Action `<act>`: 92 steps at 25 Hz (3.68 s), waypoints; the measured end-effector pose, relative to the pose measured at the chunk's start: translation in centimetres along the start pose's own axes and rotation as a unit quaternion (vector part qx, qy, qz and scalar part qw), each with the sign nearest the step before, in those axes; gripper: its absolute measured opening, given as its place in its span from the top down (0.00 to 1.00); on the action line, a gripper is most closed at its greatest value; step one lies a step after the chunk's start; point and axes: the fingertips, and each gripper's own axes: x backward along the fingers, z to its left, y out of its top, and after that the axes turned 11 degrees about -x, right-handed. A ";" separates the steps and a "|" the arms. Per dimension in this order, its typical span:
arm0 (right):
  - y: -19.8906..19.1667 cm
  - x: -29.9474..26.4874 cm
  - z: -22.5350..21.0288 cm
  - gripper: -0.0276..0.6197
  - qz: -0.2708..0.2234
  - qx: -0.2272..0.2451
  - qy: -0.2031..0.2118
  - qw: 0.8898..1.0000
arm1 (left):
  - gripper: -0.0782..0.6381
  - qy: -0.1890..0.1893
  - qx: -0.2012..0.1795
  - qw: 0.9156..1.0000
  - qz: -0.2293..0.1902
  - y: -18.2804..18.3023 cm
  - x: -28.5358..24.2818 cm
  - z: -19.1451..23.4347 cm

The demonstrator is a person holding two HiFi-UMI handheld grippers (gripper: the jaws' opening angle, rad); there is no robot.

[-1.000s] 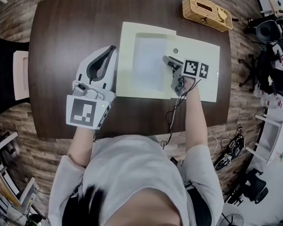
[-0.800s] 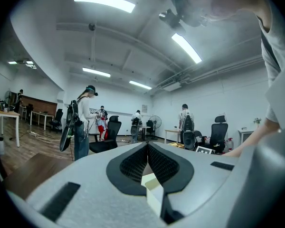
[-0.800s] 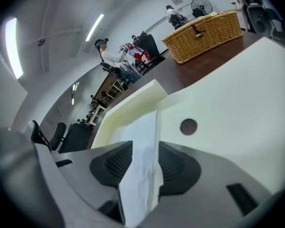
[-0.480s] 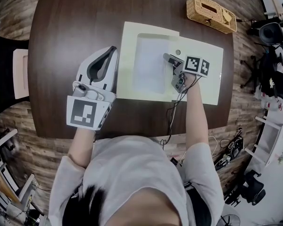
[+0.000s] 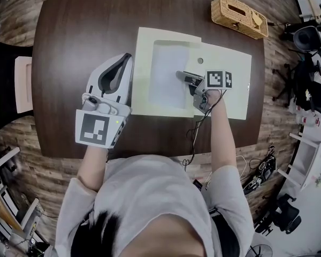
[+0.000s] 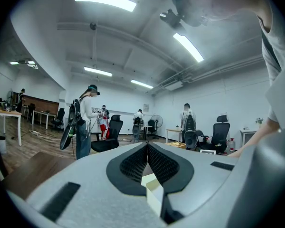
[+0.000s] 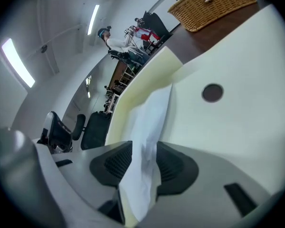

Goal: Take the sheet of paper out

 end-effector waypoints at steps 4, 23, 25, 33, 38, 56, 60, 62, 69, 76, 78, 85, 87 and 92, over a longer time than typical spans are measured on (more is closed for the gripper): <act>-1.9 -0.7 0.8 0.73 0.026 0.002 0.020 0.999 | 0.88 0.002 0.006 1.000 0.000 0.0 0.3 0.1; -0.9 -0.6 -0.2 0.93 -0.017 0.042 -0.065 0.997 | 0.88 -0.004 0.000 1.000 -0.002 0.2 0.6 -0.2; -0.5 0.5 -0.7 0.93 -0.029 0.035 -0.073 0.996 | 0.88 -0.007 -0.001 1.000 -0.004 0.4 0.5 -0.4; -0.2 4.6 -2.6 0.94 -0.071 0.022 -0.100 0.992 | 0.88 -0.015 0.007 1.000 -0.007 1.3 0.6 -1.8; 0.1 6.8 -3.5 0.93 -0.099 0.021 -0.119 0.988 | 0.88 -0.023 -0.007 1.000 -0.012 1.5 0.7 -2.2; -1.2 15.8 -1.5 0.94 -0.220 0.089 -0.161 0.958 | 0.88 -0.040 -0.018 0.998 -0.033 4.1 2.5 -5.6; -1.8 17.2 -0.1 0.94 -0.242 0.125 -0.169 0.947 | 0.88 -0.046 -0.022 0.998 -0.040 4.8 3.0 -6.7; -2.3 17.8 0.6 0.94 -0.252 0.139 -0.167 0.943 | 0.88 -0.047 -0.025 0.998 -0.043 5.1 3.3 -7.2; -3.7 19.6 3.4 0.94 -0.284 0.185 -0.175 0.925 | 0.88 -0.048 -0.030 0.997 -0.051 6.4 4.7 -8.6; -5.0 21.2 5.8 0.94 -0.316 0.221 -0.180 0.905 | 0.88 -0.048 -0.034 0.997 -0.058 7.2 5.7 -9.6; -5.4 21.6 6.5 0.94 -0.324 0.231 -0.182 0.899 | 0.88 -0.048 -0.035 0.996 -0.059 7.5 5.9 -9.9; -6.6 23.2 8.6 0.94 -0.352 0.263 -0.191 0.877 | 0.88 -0.048 -0.040 0.996 -0.066 8.4 6.5 -10.7; -6.8 23.7 9.2 0.94 -0.360 0.271 -0.192 0.872 | 0.88 -0.046 -0.041 0.996 -0.067 8.6 6.6 -10.8; -7.7 24.7 10.7 0.93 -0.377 0.287 -0.190 0.860 | 0.88 -0.045 -0.043 0.996 -0.072 9.2 7.1 -11.5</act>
